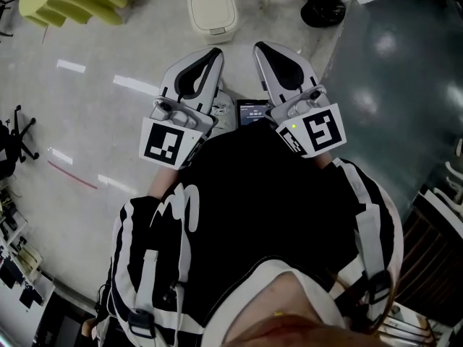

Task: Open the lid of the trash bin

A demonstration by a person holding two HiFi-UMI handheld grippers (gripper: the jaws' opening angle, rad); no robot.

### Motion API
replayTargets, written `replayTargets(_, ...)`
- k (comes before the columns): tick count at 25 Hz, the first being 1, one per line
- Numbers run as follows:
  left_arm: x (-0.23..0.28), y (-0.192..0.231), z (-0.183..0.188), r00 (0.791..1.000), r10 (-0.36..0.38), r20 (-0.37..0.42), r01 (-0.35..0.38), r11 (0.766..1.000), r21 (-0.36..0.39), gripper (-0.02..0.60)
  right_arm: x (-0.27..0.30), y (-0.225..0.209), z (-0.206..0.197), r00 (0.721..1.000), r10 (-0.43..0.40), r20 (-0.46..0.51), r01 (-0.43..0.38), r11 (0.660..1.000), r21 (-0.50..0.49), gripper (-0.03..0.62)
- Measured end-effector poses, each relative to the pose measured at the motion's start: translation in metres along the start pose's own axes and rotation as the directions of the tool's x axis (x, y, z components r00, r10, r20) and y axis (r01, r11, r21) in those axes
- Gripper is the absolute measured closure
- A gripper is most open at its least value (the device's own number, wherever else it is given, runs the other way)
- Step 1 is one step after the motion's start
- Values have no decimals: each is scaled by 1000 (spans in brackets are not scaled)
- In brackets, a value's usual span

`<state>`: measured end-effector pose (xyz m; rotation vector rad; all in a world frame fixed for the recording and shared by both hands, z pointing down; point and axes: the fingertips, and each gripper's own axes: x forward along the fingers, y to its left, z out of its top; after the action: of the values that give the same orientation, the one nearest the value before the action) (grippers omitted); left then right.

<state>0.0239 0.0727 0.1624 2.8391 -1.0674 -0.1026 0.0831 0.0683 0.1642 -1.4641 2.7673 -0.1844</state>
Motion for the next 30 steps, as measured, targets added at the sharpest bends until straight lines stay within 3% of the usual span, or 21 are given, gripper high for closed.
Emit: replayTargets(30, 72, 122, 17, 999, -53, -2, 53, 998, -18, 574, 128, -56, 21, 998, -61, 0, 61, 998, -9, 585)
